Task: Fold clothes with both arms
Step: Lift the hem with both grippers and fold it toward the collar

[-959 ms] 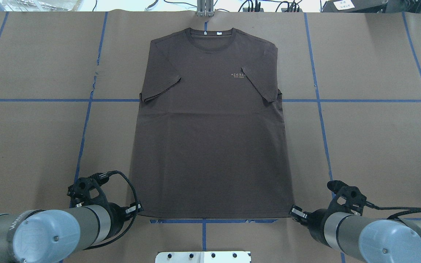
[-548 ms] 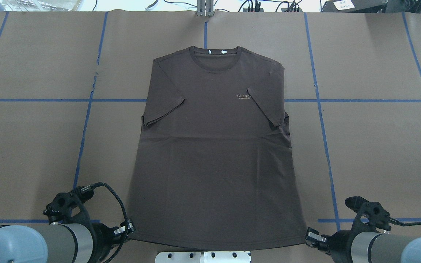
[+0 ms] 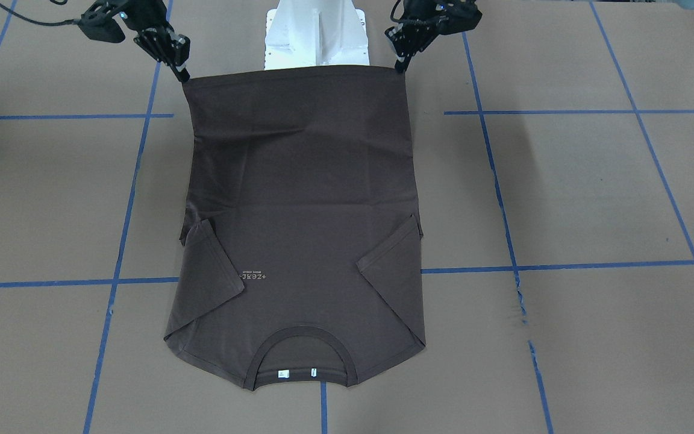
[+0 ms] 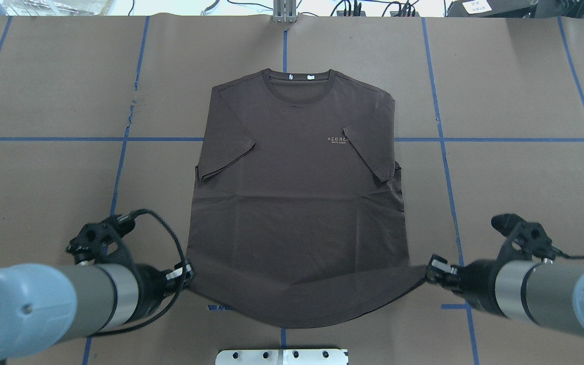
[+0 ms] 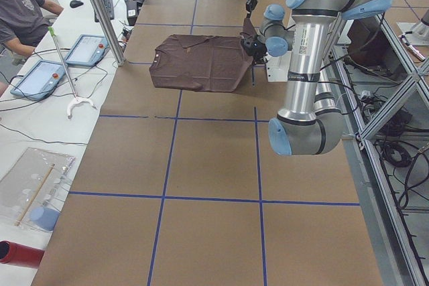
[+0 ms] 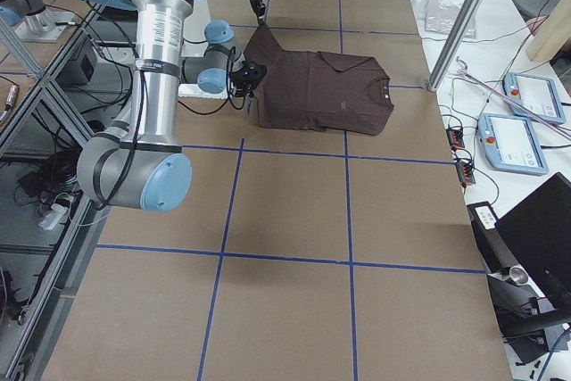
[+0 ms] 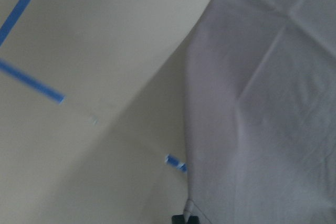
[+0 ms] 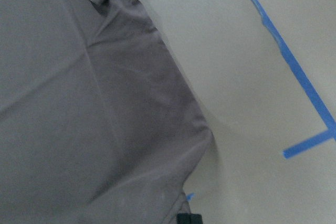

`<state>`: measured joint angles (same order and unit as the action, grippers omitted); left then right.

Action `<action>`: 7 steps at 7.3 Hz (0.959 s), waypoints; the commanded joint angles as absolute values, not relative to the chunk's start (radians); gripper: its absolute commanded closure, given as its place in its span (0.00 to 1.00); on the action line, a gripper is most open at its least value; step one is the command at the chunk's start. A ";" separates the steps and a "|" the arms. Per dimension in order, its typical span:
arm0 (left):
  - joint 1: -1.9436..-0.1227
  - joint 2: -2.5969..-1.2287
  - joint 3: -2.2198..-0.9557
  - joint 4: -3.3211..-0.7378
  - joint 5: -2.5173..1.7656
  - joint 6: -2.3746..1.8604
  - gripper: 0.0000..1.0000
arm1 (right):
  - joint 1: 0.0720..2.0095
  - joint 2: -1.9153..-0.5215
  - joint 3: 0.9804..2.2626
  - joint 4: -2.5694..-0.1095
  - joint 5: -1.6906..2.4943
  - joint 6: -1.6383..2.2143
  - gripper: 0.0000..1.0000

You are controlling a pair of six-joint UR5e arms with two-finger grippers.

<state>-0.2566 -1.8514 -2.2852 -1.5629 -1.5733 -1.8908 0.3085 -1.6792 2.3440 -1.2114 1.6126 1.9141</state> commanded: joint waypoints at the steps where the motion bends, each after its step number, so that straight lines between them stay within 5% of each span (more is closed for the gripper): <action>1: -0.452 -2.010 -2.046 -1.577 -1.577 -1.669 1.00 | 0.563 -1.460 2.143 -1.261 1.767 1.791 1.00; 4: -0.685 -2.149 -1.670 -1.888 -1.580 -1.544 1.00 | 0.763 -1.162 1.776 -1.355 1.769 1.535 1.00; 7: -0.762 -2.218 -1.437 -2.021 -1.575 -1.465 1.00 | 0.842 -0.982 1.484 -1.347 1.769 1.433 1.00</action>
